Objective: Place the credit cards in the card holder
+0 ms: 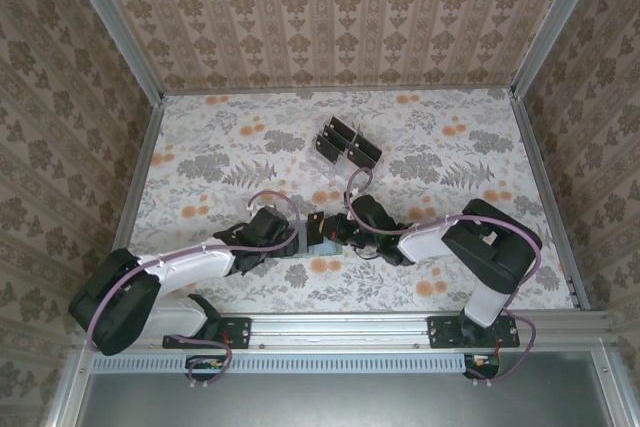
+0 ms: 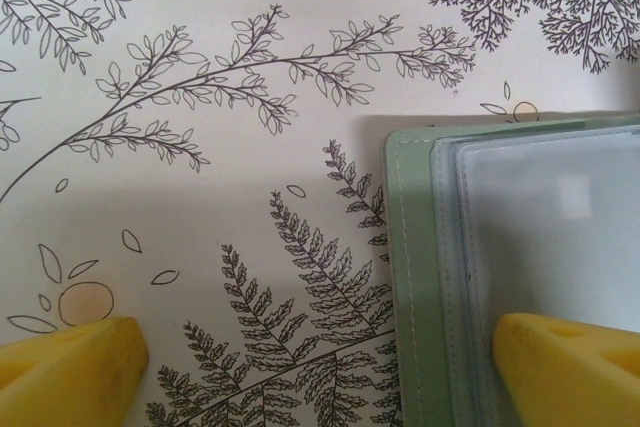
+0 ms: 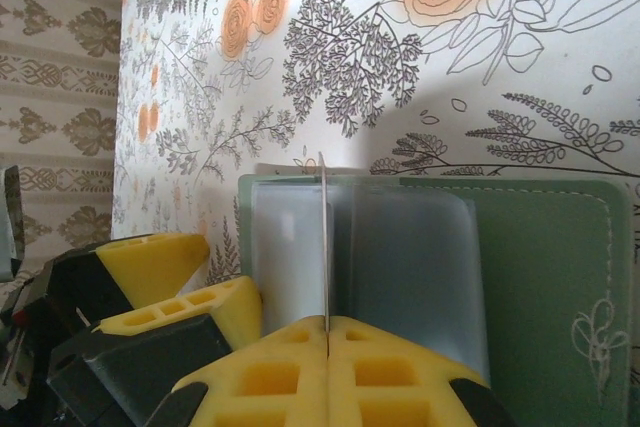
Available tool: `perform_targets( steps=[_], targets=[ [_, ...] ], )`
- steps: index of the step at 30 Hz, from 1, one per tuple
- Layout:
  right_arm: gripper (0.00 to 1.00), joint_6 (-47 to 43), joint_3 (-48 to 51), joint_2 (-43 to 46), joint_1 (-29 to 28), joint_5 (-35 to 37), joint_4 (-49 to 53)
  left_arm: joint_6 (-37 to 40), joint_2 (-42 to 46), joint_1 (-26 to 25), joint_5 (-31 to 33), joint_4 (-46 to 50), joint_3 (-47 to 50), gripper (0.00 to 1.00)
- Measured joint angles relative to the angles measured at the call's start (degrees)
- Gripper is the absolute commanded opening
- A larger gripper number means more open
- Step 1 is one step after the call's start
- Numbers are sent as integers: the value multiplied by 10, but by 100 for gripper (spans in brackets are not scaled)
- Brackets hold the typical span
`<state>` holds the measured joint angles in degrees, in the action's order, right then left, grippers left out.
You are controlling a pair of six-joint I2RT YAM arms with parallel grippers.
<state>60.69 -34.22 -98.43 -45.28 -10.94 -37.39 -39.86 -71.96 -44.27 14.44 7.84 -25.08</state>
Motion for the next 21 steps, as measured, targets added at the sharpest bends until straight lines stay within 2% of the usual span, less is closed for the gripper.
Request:
perform_targets(
  steps=[21],
  targets=[
    [0, 28, 35, -10, 0, -2, -63, -3, 1, -3, 5, -5, 3, 100]
  ],
)
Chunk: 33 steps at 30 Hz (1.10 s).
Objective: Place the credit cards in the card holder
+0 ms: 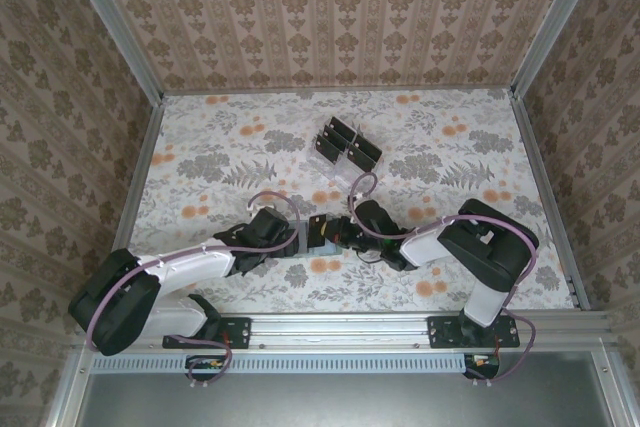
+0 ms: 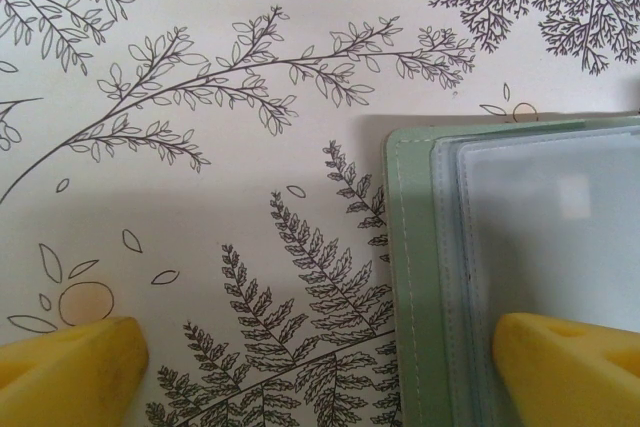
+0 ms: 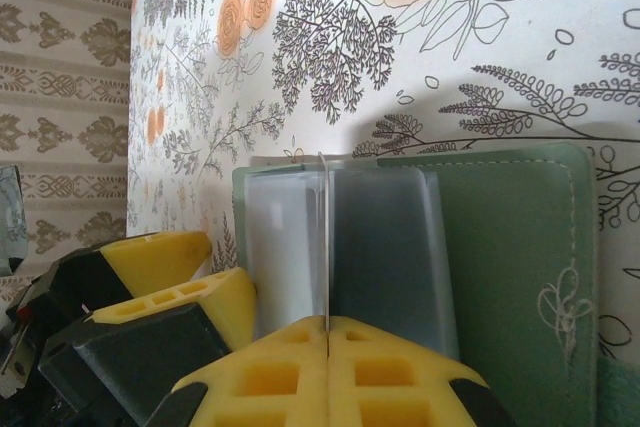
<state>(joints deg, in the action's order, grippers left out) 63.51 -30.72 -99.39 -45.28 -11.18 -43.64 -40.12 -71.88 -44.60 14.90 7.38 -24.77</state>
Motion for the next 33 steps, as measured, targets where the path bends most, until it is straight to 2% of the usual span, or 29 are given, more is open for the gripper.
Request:
perform_targets(
  steps=[33],
  targets=[
    [0, 14, 6, -31, -7, -17, -50, -2, 0, -1, 2, -2, 1, 100]
  ],
)
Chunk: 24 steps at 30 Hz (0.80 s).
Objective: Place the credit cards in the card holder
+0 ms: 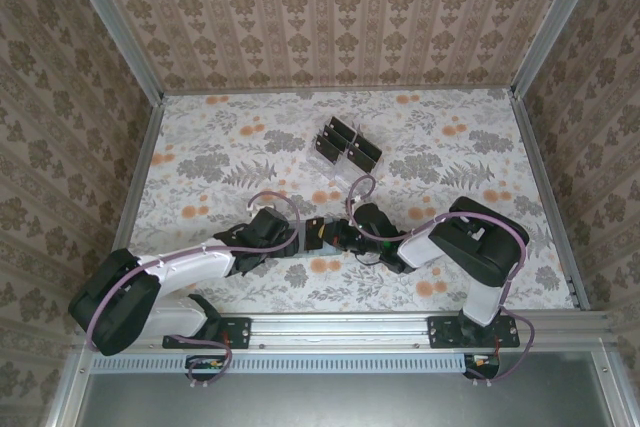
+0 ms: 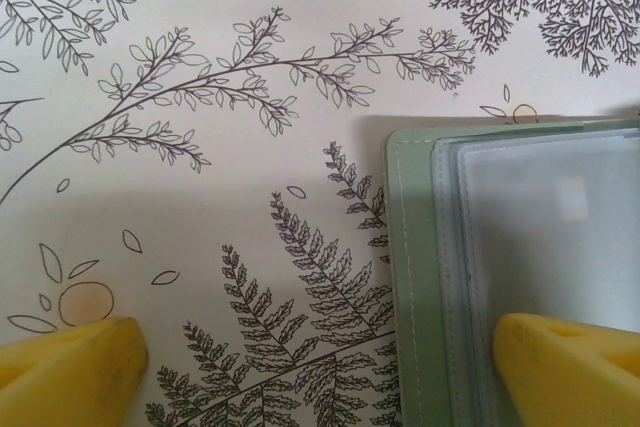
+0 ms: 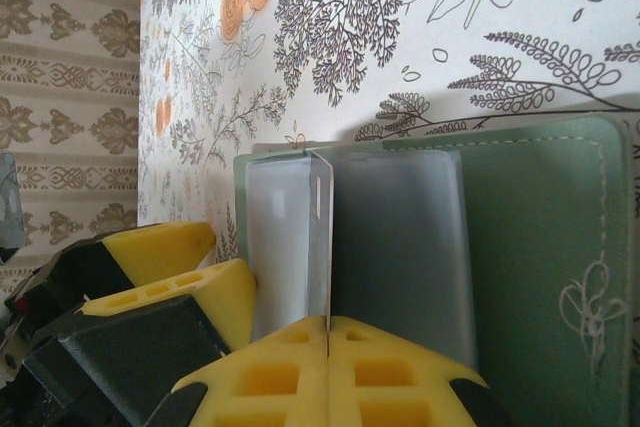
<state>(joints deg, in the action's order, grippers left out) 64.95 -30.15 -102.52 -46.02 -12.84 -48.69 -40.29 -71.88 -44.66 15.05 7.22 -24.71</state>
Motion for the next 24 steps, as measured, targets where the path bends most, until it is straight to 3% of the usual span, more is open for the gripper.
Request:
perform_targets(
  steps=[24],
  targets=[
    [0, 11, -7, -21, 0, -25, 0, 0, 0, 0, 0, 0, 0, 100]
  ],
)
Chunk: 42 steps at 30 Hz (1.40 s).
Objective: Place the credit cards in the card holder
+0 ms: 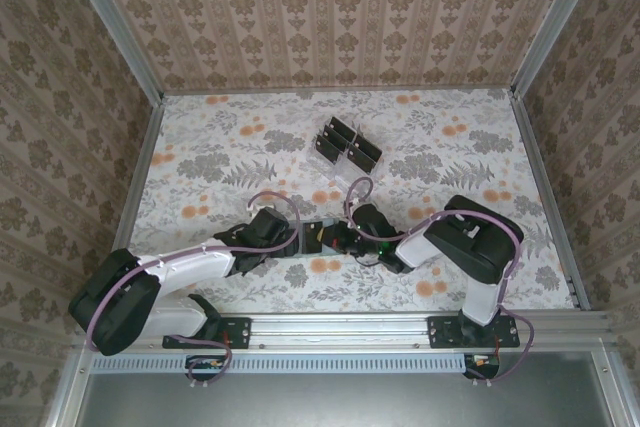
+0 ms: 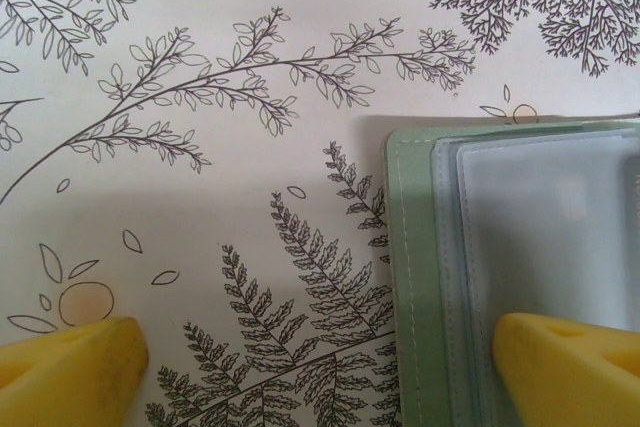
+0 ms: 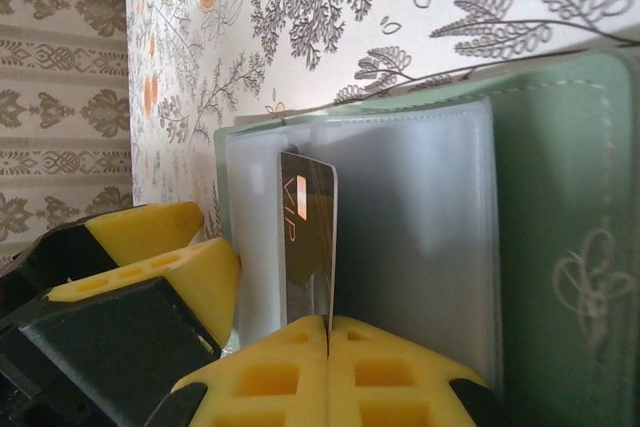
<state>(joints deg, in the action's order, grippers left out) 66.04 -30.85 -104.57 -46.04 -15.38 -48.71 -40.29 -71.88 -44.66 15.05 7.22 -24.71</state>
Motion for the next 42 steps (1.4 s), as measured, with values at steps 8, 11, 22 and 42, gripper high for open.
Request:
perform_targets(
  steps=[8, 11, 22, 42],
  targets=[
    [0, 0, -25, -14, -4, -11, 9, 0, 0, 0, 0, -1, 1, 100],
    [0, 0, -36, -19, -5, -16, 17, 0, 0, -1, 0, -2, 1, 100],
    [36, -31, -87, -7, -7, -23, 127, -5, 15, 1, -2, 34, -5, 100],
    [33, -135, -187, 16, -9, -10, 379, -35, 31, 46, 5, 145, -20, 100]
  ],
)
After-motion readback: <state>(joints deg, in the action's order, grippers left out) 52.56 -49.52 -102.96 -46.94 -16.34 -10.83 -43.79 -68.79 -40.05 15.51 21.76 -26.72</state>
